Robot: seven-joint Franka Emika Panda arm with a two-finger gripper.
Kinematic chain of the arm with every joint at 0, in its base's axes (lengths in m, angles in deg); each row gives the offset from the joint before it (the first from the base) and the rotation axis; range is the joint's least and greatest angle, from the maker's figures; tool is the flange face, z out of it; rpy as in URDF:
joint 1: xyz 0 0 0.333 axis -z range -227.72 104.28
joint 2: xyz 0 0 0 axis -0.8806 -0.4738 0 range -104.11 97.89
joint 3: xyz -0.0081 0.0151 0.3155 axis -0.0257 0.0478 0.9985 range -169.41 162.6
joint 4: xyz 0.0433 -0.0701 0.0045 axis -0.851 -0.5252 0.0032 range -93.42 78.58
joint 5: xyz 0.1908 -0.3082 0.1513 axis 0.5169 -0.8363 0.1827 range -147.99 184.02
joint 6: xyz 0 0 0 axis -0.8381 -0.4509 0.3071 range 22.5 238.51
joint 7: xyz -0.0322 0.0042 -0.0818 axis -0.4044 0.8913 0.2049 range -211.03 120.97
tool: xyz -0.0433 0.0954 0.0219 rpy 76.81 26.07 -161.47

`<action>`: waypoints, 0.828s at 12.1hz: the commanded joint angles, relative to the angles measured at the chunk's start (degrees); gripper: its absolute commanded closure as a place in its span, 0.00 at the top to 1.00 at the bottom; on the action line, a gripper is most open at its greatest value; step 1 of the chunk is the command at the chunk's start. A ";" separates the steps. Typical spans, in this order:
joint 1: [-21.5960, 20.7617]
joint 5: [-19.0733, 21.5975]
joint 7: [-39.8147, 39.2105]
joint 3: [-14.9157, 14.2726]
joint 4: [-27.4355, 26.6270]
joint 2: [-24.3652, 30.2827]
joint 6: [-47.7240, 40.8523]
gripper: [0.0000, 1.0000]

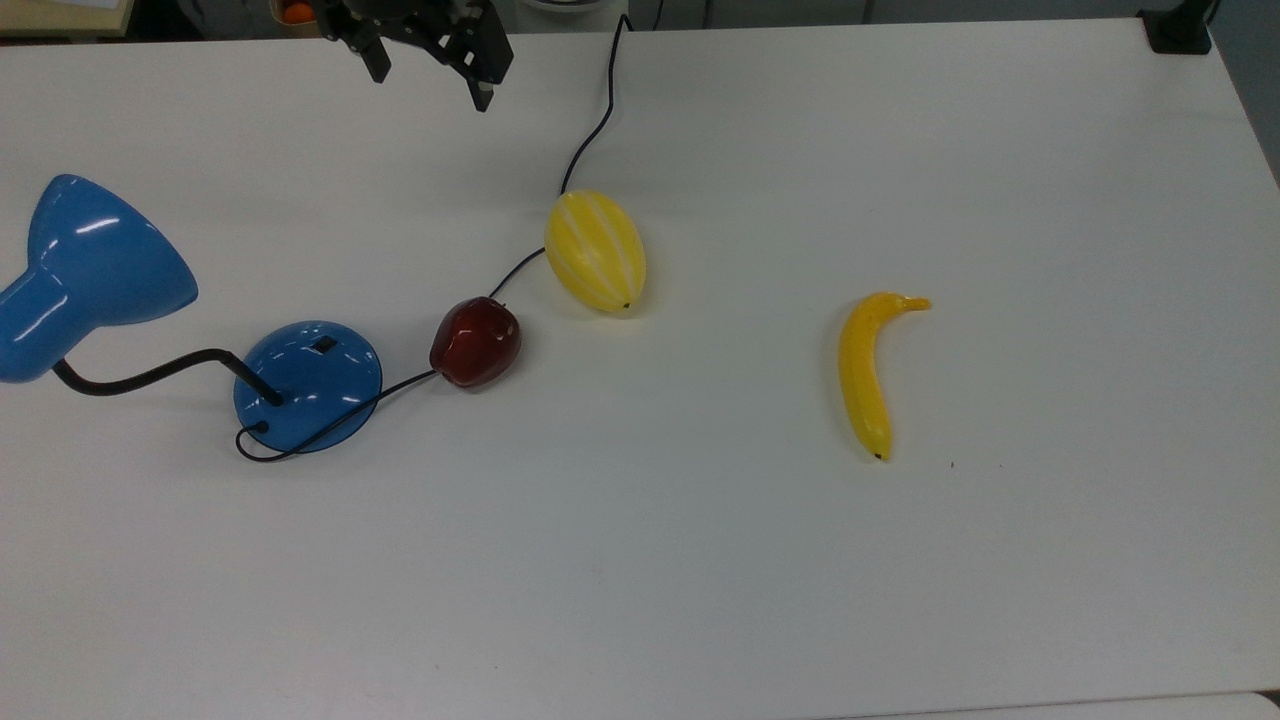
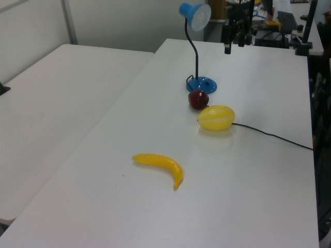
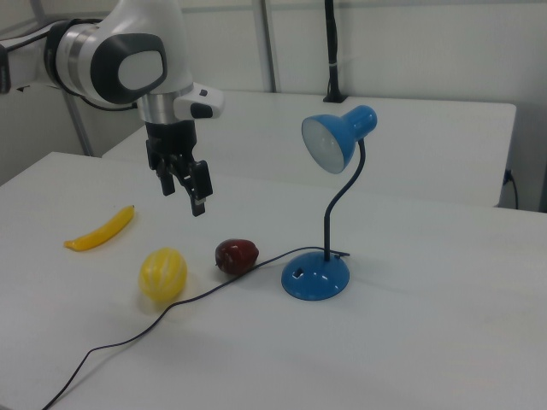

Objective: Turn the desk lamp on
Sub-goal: 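Move the gripper toward the blue lamp base and lower it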

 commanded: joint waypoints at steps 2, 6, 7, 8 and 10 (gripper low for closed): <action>-0.71 -0.15 2.09 -0.19 -2.05 0.95 5.35 1.00; -0.09 -2.43 1.48 -1.32 -5.03 0.61 12.01 0.68; 0.00 -2.61 1.48 -1.68 -6.70 0.43 16.39 0.44; 0.34 -2.62 1.48 -2.03 -7.41 -0.88 21.13 0.25; 0.88 -2.62 1.48 -2.82 -7.24 -3.78 27.57 0.08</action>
